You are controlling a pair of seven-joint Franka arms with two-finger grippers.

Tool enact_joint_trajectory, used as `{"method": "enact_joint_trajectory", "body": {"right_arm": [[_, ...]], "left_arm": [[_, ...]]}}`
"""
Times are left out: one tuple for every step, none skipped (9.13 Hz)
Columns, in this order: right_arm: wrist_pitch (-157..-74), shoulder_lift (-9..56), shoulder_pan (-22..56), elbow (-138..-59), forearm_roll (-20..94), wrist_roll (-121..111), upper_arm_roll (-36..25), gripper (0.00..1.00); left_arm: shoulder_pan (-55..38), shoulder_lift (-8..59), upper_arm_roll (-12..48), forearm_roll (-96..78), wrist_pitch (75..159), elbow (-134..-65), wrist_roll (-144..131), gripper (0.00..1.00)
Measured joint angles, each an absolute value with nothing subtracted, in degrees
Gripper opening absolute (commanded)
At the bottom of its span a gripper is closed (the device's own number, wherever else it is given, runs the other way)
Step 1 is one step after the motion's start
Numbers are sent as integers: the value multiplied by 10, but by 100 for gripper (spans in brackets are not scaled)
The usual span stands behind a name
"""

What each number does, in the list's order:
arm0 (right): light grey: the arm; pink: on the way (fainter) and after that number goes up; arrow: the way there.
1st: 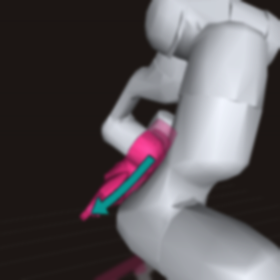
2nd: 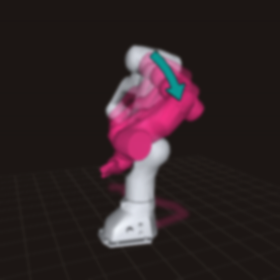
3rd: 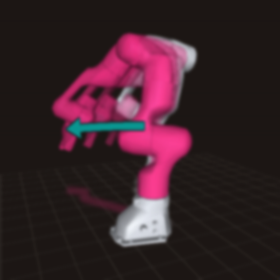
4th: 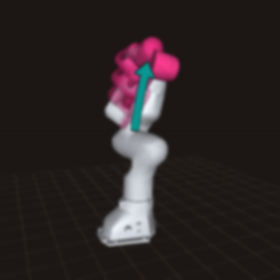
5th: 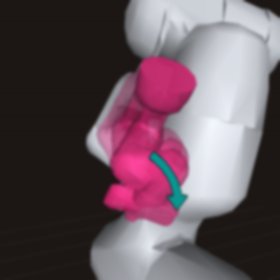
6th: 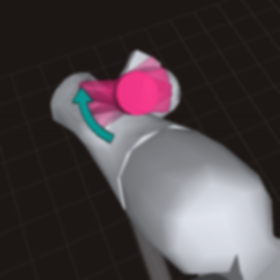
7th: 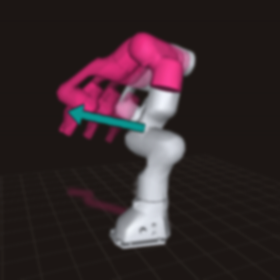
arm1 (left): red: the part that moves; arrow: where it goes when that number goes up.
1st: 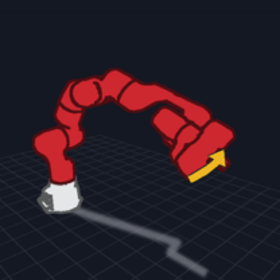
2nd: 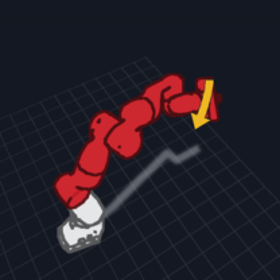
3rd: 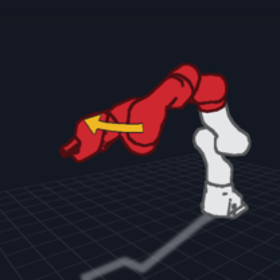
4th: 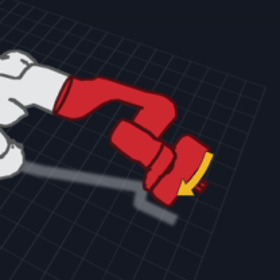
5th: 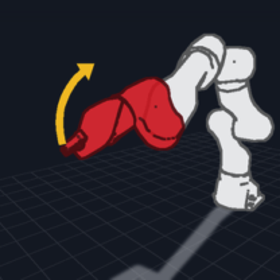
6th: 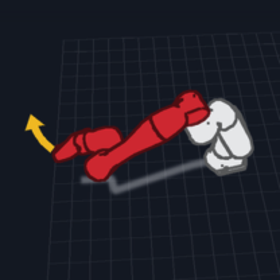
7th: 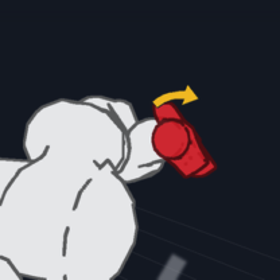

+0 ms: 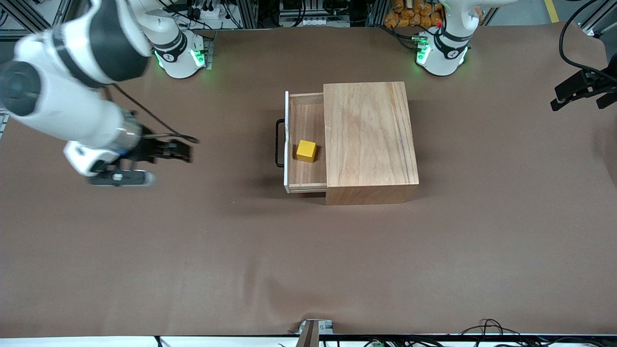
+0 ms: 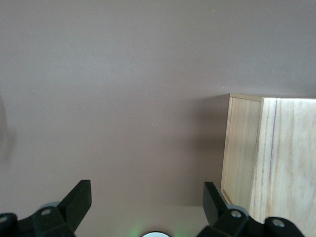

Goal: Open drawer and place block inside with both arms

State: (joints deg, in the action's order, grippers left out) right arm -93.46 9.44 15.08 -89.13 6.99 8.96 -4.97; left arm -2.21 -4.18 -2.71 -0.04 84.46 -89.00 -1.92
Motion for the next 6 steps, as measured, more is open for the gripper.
{"method": "enact_joint_trajectory", "body": {"right_arm": [[-923,59,107,-915,58,46,-49,100],[-904,27,69,-926,42,20,-48,100],[-886,-2,44,-929,20,11,-45,100],[-870,-25,26,-930,8,1,-41,100],[-860,-36,15,-931,5,-15,-40,100],[-852,-41,8,-931,4,-25,-40,100]], "left_arm": [[-22,-42,-27,0,845,-889,-19,100],[-22,-42,-27,0,844,-887,-19,100],[-22,-41,-27,0,844,-886,-19,100],[-22,-41,-27,0,844,-886,-19,100],[-22,-41,-27,0,843,-885,-19,100],[-22,-41,-26,0,842,-885,-19,100]]}}
